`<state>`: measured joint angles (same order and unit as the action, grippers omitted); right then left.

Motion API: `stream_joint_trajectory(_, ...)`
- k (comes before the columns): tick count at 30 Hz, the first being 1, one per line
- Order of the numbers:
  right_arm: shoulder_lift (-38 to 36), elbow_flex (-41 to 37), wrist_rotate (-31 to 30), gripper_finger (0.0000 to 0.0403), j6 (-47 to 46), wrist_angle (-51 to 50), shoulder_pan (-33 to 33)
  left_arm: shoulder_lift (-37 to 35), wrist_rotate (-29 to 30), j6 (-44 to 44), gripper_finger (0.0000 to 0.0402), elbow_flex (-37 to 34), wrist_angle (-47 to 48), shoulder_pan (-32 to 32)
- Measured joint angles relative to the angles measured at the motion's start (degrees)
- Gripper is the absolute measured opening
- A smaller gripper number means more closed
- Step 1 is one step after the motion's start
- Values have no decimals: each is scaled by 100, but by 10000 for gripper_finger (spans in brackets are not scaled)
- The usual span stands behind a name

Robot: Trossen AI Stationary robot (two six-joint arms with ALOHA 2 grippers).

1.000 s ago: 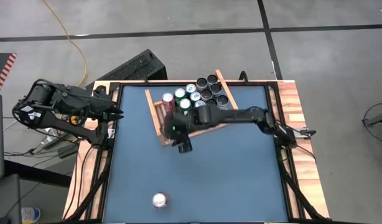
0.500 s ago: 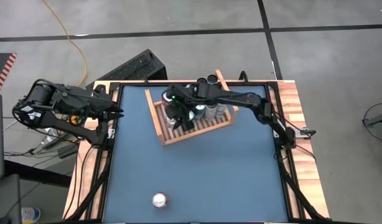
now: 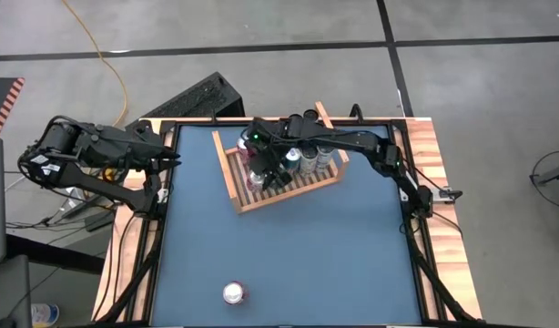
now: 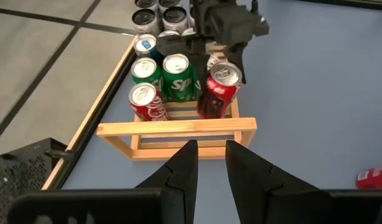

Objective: Place canned beverage on shelf
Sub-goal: Put the red-white soda can on the shelf aligned with the other red-white soda can

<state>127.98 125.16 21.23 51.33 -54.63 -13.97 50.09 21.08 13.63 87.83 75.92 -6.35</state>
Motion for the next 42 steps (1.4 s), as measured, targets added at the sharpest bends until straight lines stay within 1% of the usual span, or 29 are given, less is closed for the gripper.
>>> stream_joint_trajectory(3, 69, 22, 115, 171, 301, 5, -14, 0, 32, 85, 71, 0, 1, 0)
stream_joint_trajectory(8, 243, 11, 116, 171, 423, 45, -45, 0, 50, 172, 71, 0, 2, 0)
stream_joint_trajectory(15, 421, 10, 148, 171, 488, -143, -12, 0, 167, 186, 71, 0, 4, 0)
stream_joint_trajectory(17, 430, 17, 136, 177, 484, -43, 3, 0, 221, 187, 71, 0, 5, 0)
stream_joint_trajectory(22, 440, 17, 91, 200, 465, -155, 11, 0, 227, 197, 71, 0, 7, 2)
stream_joint_trajectory(27, 440, 17, -338, 219, 464, -139, 73, 0, 230, 201, 71, 0, 7, 2)
stream_joint_trajectory(30, 440, 17, -447, 229, 464, -144, 89, 0, 227, 201, 71, 0, 7, 2)
stream_joint_trajectory(37, 440, 17, -488, 240, 458, 106, 121, 0, 227, 203, 71, 0, 9, 2)
stream_joint_trajectory(42, 431, 22, -491, 255, 455, 123, 139, 0, 227, 269, 71, 0, 11, 2)
